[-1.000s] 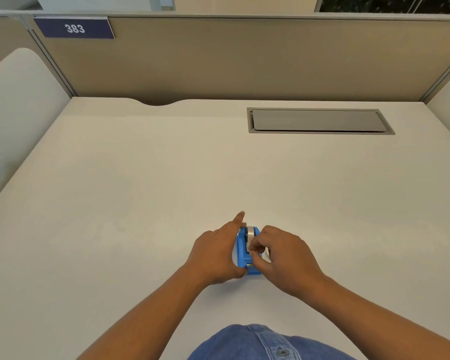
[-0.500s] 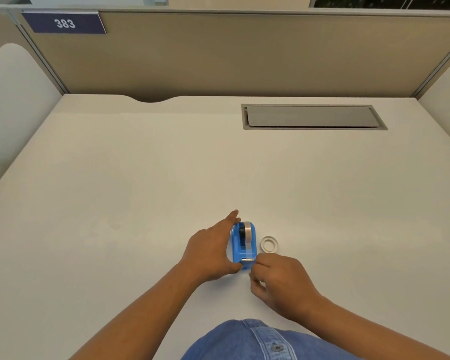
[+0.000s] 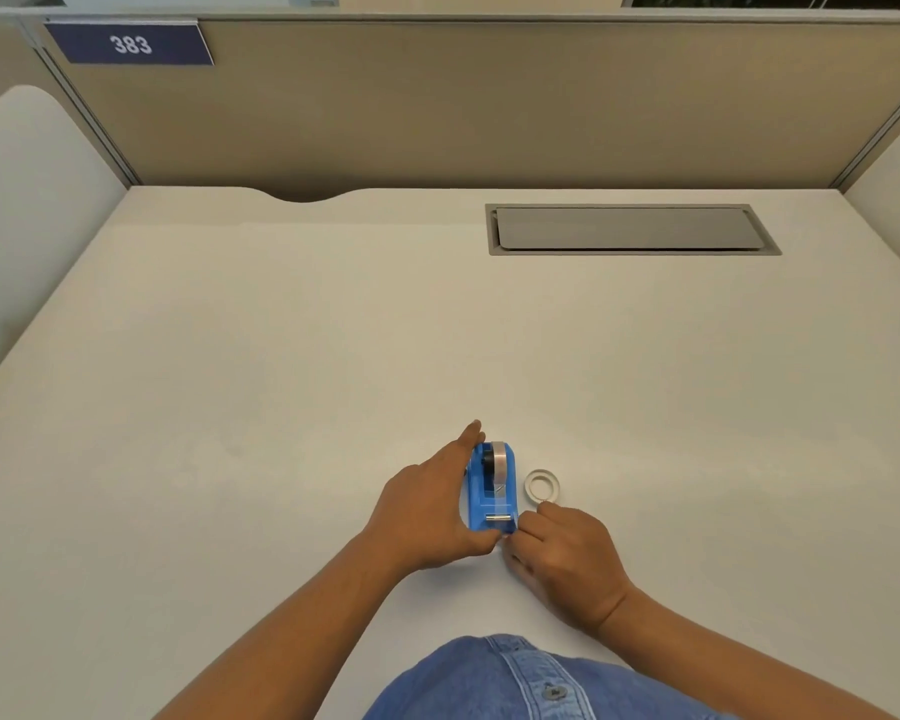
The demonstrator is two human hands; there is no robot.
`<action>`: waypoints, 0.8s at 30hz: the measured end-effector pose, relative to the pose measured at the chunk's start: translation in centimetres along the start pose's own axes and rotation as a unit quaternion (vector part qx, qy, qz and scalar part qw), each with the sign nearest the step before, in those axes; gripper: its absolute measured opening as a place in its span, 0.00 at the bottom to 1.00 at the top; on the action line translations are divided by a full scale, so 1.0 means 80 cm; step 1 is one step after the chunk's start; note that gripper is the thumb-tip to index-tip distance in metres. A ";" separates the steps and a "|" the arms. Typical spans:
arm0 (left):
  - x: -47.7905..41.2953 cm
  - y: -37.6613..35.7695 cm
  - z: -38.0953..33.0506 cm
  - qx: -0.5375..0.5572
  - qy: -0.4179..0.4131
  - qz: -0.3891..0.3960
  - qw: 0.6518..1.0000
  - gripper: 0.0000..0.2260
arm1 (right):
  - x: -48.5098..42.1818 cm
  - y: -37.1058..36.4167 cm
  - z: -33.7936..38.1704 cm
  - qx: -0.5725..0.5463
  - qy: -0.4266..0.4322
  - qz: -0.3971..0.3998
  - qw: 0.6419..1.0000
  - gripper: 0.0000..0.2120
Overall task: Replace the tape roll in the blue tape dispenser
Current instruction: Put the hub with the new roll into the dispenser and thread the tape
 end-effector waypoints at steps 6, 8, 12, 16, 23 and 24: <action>0.001 -0.003 0.000 -0.028 0.002 -0.057 0.998 0.49 | 0.012 -0.005 0.005 -0.016 -0.015 0.000 1.000 0.06; 0.000 -0.004 -0.002 -0.042 -0.007 -0.076 0.996 0.49 | 0.014 -0.005 0.006 -0.024 -0.023 -0.003 0.999 0.07; 0.000 -0.006 -0.003 -0.061 -0.016 -0.090 0.994 0.48 | 0.015 -0.006 0.007 -0.036 -0.035 -0.010 0.999 0.08; -0.001 -0.005 -0.005 -0.071 -0.024 -0.101 0.992 0.48 | 0.014 -0.006 0.006 -0.036 -0.042 -0.016 0.998 0.09; -0.002 -0.004 -0.007 -0.083 -0.031 -0.102 0.991 0.48 | 0.015 -0.009 0.006 -0.049 -0.052 -0.014 0.997 0.08; -0.002 -0.004 -0.006 -0.083 -0.031 -0.101 0.991 0.48 | 0.015 -0.009 0.006 -0.051 -0.054 -0.011 0.997 0.08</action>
Point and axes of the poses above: each hand's wrist, its own x-axis away from the middle knuckle, its own y-axis out of the back of the hand, z = x × y, the point moved 4 cm from there along -x, towards the middle knuckle, and after that the axes turned 13 degrees about y, right-handed, at the moved point
